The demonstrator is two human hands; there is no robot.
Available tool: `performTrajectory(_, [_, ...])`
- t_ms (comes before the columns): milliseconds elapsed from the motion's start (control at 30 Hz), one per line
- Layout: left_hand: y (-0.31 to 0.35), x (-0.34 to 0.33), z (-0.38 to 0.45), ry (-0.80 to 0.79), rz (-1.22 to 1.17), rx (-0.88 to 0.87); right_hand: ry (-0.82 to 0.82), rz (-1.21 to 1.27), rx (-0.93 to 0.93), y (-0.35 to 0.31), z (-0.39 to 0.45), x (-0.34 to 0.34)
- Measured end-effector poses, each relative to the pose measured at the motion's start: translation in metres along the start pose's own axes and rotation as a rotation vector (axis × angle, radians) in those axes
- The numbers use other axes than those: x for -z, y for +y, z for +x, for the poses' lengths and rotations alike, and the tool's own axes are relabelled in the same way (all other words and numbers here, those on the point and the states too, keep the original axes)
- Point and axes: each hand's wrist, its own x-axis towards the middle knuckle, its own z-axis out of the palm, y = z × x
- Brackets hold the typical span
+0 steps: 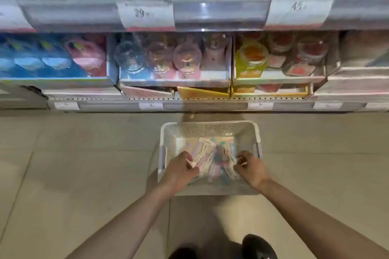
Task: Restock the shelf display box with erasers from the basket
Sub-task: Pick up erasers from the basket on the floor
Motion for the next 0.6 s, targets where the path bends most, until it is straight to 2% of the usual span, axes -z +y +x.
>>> performTrajectory(100, [-0.020, -0.029, 0.045, -0.032, 0.078, -0.017, -0.048, -0.073, 0.007, 0.015, 0.042, -0.029])
performTrajectory(267, [-0.040, -0.071, 0.111, -0.022, 0.261, 0.033, -0.080, -0.532, 0.001, 0.043, 0.101, -0.073])
performTrajectory(400, [-0.047, -0.094, 0.137, -0.001, 0.289, -0.044, -0.099, -0.632, -0.038, 0.058, 0.130, -0.098])
performTrajectory(500, [-0.046, -0.103, 0.145, 0.063, 0.410, -0.102, -0.150, -0.735, -0.020, 0.058, 0.139, -0.099])
performTrajectory(600, [-0.044, -0.107, 0.149, 0.047, 0.518, -0.126, -0.149, -0.723, -0.050, 0.058, 0.141, -0.105])
